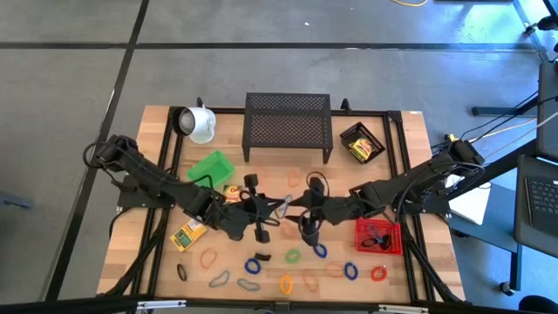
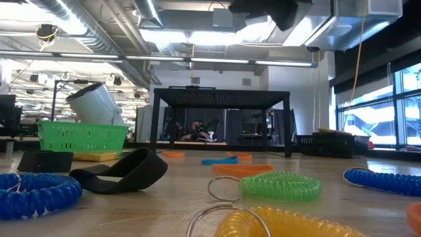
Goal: Pick & Place Office Desk Supplies
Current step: Put the blue rubber band into the red bin
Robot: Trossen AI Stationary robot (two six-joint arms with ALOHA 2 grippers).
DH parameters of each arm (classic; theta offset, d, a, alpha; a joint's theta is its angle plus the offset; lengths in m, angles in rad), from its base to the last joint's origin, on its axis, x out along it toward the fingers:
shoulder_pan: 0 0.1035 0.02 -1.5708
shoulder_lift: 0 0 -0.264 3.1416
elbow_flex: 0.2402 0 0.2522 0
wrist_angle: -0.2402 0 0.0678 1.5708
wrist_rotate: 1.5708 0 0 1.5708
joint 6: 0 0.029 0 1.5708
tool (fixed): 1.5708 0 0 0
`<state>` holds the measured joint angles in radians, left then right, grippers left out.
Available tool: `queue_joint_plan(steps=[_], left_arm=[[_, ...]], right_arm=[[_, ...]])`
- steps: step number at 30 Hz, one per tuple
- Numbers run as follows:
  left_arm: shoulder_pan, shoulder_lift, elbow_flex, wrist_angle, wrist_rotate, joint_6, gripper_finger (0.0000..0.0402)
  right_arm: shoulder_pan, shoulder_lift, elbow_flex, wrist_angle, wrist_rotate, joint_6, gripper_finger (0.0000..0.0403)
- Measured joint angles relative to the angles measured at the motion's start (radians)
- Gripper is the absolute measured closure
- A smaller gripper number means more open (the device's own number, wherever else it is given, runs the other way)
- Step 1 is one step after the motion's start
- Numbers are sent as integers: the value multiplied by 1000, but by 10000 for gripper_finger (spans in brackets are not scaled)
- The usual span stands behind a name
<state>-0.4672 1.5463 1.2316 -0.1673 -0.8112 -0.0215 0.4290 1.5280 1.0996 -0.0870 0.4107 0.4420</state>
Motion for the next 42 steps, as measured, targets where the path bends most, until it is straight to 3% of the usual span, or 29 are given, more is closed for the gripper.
queue_joint_plan(steps=[9, 24, 29, 35, 42], left_arm=[[18, 0, 0, -1, 3, 0, 399], [18, 1, 0, -1, 5, 1, 399], [18, 1, 0, -1, 5, 1, 398], [18, 1, 0, -1, 5, 1, 399], [17, 1, 0, -1, 15, -18, 374]], right_arm=[[-21, 0, 0, 51, -10, -94, 204], [-74, 0, 0, 51, -4, -45, 211], [-75, 0, 0, 51, -11, -45, 265], [-75, 0, 0, 51, -12, -60, 381], [-77, -7, 0, 38, -102, -78, 395]])
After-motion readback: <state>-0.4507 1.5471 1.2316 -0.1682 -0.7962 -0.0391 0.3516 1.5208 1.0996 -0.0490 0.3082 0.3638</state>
